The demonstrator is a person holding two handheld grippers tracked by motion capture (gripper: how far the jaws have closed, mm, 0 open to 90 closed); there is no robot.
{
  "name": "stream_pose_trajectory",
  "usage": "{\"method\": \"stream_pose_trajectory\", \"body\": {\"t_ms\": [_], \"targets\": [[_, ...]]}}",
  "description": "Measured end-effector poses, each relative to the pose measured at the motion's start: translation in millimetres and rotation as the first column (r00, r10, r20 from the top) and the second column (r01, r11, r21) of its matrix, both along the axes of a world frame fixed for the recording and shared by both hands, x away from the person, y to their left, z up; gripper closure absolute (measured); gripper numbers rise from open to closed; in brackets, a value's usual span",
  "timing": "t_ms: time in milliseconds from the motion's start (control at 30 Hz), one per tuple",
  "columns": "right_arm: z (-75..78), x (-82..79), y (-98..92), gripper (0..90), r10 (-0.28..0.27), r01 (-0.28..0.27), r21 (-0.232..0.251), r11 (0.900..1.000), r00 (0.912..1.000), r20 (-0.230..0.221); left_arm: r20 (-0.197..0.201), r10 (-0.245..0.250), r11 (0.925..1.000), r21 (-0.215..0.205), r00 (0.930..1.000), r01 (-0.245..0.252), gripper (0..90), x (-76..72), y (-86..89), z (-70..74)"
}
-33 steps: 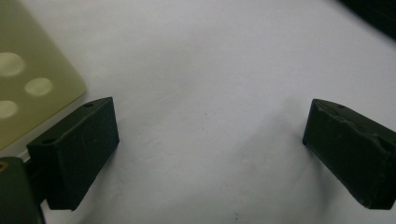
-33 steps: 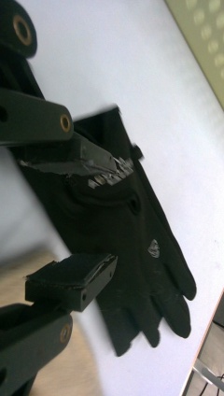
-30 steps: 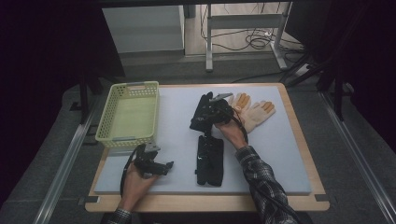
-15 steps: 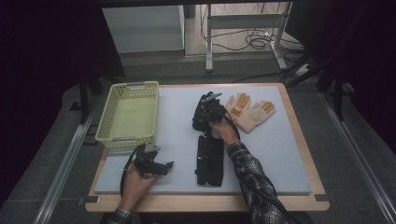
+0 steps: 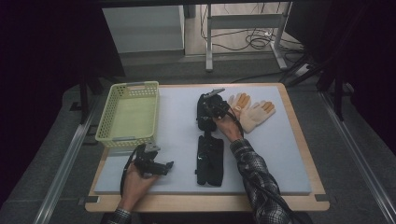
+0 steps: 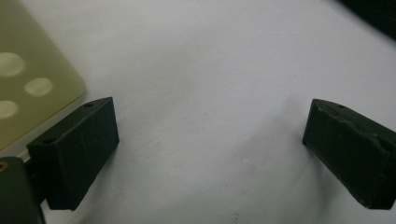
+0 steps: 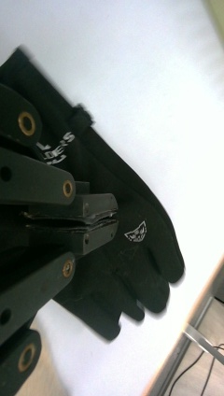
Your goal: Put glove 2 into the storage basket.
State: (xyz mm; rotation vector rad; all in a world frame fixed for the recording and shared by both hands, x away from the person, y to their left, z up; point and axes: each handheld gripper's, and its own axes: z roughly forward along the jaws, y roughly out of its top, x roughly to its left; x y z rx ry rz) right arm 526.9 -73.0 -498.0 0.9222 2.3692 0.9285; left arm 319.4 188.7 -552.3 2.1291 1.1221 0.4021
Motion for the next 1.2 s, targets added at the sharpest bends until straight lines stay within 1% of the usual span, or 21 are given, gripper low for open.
{"method": "stream_pose_trajectory", "body": {"t_ms": [33, 67, 100, 133, 200, 300, 333, 367, 400, 467, 500, 567, 600, 767, 867, 900, 933, 967, 1000, 1033, 1200], "targets": [[9.0, -2.9, -3.9, 85.4, 0.009, -0.009, 0.011, 1.000, 0.9999, 0.011, 0.000, 0.000, 1.0000, 0.000, 1.0000, 0.000, 3.7, 0.0, 0.0, 0.0], [9.0, -2.9, -3.9, 85.4, 0.009, -0.009, 0.011, 1.000, 0.9999, 0.011, 0.000, 0.000, 1.0000, 0.000, 1.0000, 0.000, 3.7, 0.0, 0.0, 0.0], [18.4, -6.4, -7.0, 85.4, 0.011, -0.011, 0.031, 0.999, 0.9998, 0.017, 0.004, 0.000, 1.0000, -0.003, 1.0000, 0.000, 3.7, 0.1, -0.1, -0.4], [18.4, -6.4, -7.0, 85.4, 0.011, -0.011, 0.031, 0.999, 0.9998, 0.017, 0.004, 0.000, 1.0000, -0.003, 1.0000, 0.000, 3.7, 0.1, -0.1, -0.4], [28.0, -10.4, -10.1, 85.4, 0.011, -0.012, 0.044, 0.999, 0.9998, 0.019, 0.004, 0.003, 1.0000, -0.005, 1.0000, -0.003, 3.7, 0.0, -0.3, -0.4], [44.6, -23.4, -15.9, 85.3, 0.022, -0.022, 0.086, 0.996, 0.9997, 0.008, 0.004, 0.003, 1.0000, -0.005, 1.0000, -0.003, 3.7, 0.0, -0.3, -0.4], [44.6, -23.4, -15.9, 85.3, 0.022, -0.022, 0.086, 0.996, 0.9997, 0.008, 0.004, 0.003, 1.0000, -0.005, 1.0000, -0.003, 3.7, 0.0, -0.3, -0.4], [50.8, -32.8, -17.7, 85.3, 0.035, -0.036, 0.094, 0.995, 0.9994, 0.007, 0.004, 0.003, 1.0000, -0.005, 1.0000, -0.003, 3.7, 0.0, -0.3, -0.4], [50.8, -32.8, -17.7, 85.3, 0.035, -0.036, 0.094, 0.995, 0.9994, 0.007, 0.004, 0.003, 1.0000, -0.005, 1.0000, -0.003, 3.7, 0.0, -0.3, -0.4], [55.1, -43.2, -19.0, 85.3, 0.043, -0.043, 0.094, 0.995, 0.9991, 0.001, 0.004, 0.004, 1.0000, -0.007, 1.0000, -0.004, 3.7, 0.0, -0.4, -0.4], [57.5, -55.5, -20.8, 85.2, 0.046, -0.044, 0.101, 0.994, 0.9989, -0.012, 0.004, 0.004, 1.0000, -0.007, 1.0000, -0.004, 3.7, 0.0, -0.5, -0.5], [58.9, -69.2, -22.4, 85.2, 0.055, -0.054, 0.096, 0.994, 0.9984, -0.014, 0.004, 0.004, 1.0000, -0.007, 1.0000, -0.004, 3.8, 0.0, -0.5, -0.4], [58.9, -69.2, -22.4, 85.2, 0.055, -0.054, 0.096, 0.994, 0.9984, -0.014, 0.004, 0.004, 1.0000, -0.007, 1.0000, -0.004, 3.8, 0.0, -0.5, -0.4], [62.6, -104.2, -28.7, 85.1, 0.073, -0.070, 0.114, 0.991, 0.9972, -0.019, 0.004, 0.003, 1.0000, -0.005, 1.0000, -0.003, 3.7, 0.0, -0.4, -0.3], [63.2, -125.0, -31.2, 85.1, 0.070, -0.067, 0.119, 0.991, 0.9974, -0.018, 0.005, 0.006, 1.0000, -0.008, 1.0000, -0.006, 3.7, 0.0, -0.7, -0.4], [61.4, -138.0, -33.7, 85.1, 0.057, -0.054, 0.126, 0.991, 0.9982, -0.021, 0.005, 0.006, 1.0000, -0.008, 1.0000, -0.006, 3.8, 0.0, -0.7, -0.3], [61.4, -138.0, -33.7, 85.1, 0.057, -0.054, 0.126, 0.991, 0.9982, -0.021, 0.005, 0.006, 1.0000, -0.008, 1.0000, -0.006, 3.8, 0.0, -0.7, -0.3], [57.0, -149.9, -35.7, 85.1, 0.050, -0.046, 0.137, 0.990, 0.9983, -0.029, 0.004, 0.007, 0.9999, -0.008, 1.0000, -0.007, 3.7, 0.0, -0.7, -0.3], [54.5, -155.8, -36.2, 85.1, 0.048, -0.044, 0.134, 0.990, 0.9984, -0.030, 0.005, 0.006, 1.0000, -0.007, 1.0000, -0.006, 3.8, 0.0, -0.7, -0.3], [54.5, -155.8, -36.2, 85.1, 0.048, -0.044, 0.134, 0.990, 0.9984, -0.030, 0.005, 0.006, 1.0000, -0.007, 1.0000, -0.006, 3.8, 0.0, -0.7, -0.3], [41.1, -178.9, -35.3, 85.1, 0.027, -0.019, 0.140, 0.990, 0.9981, -0.054, 0.005, 0.007, 0.9999, -0.009, 1.0000, -0.007, 3.8, -0.1, -0.9, -0.4]]}}
